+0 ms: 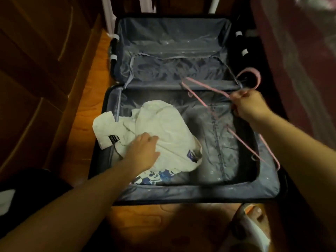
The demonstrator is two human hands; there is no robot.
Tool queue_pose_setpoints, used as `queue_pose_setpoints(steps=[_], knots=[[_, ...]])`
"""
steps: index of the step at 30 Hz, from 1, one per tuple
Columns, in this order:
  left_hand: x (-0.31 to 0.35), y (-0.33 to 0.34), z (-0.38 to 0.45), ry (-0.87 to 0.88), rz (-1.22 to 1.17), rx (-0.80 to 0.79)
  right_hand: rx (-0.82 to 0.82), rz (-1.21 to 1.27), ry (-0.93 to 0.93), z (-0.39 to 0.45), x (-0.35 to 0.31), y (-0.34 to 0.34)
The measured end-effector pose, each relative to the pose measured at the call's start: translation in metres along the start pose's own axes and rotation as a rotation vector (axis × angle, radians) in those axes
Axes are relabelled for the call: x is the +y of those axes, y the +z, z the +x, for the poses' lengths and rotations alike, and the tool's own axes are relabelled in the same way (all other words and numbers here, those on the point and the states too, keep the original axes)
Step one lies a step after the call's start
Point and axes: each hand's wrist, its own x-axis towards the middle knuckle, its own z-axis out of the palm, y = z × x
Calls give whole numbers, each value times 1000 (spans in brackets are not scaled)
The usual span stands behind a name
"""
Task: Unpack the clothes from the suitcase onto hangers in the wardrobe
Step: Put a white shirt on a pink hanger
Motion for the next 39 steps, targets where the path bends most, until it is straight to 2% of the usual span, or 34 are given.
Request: queue_pose_setpoints(steps=[2, 5, 7, 9, 11, 13, 16, 17, 18, 20, 21, 23, 26, 29, 31, 33, 36, 39], knots=[[-12, 3, -1, -27, 74, 10, -68, 30, 22, -15, 20, 6], [-18, 12, 7, 230, 339, 61, -65, 110, 56, -19, 41, 14], [-13, 22, 11, 419, 515, 31, -51, 135, 76, -15, 46, 17], [-5, 28, 13, 473, 603, 12, -63, 133, 88, -12, 47, 20], [6, 15, 10, 337, 380, -51, -75, 134, 81, -9, 45, 21], [11, -16, 15, 58, 99, -12, -71, 146, 59, -6, 42, 20], [-10, -85, 27, -310, -447, 374, -52, 199, 19, 0, 33, 23], [-21, -108, 28, -395, -608, 466, -47, 221, 7, 2, 28, 25], [-34, -121, 29, -453, -767, 483, -51, 240, -7, 2, 24, 26], [-50, -133, 23, -548, -1105, 319, -80, 245, -62, 0, 12, 30], [-54, -129, 19, -599, -1142, 222, -98, 232, -98, -3, 7, 33], [-58, -110, 13, -632, -848, 101, -151, 205, -156, -12, -4, 42], [-51, -79, 16, -486, -448, 52, -247, 185, -142, -24, -14, 55], [-57, -60, 22, -390, -196, 178, -274, 200, -89, -29, -19, 63], [-68, -57, 24, -461, -240, 273, -282, 203, -70, -30, -21, 67], [-73, -61, 27, -538, -406, 323, -310, 179, -75, -31, -24, 72], [-76, -66, 29, -558, -546, 321, -357, 175, -77, -35, -30, 77], [-89, -62, 26, -543, -569, 278, -375, 169, -75, -39, -38, 82]])
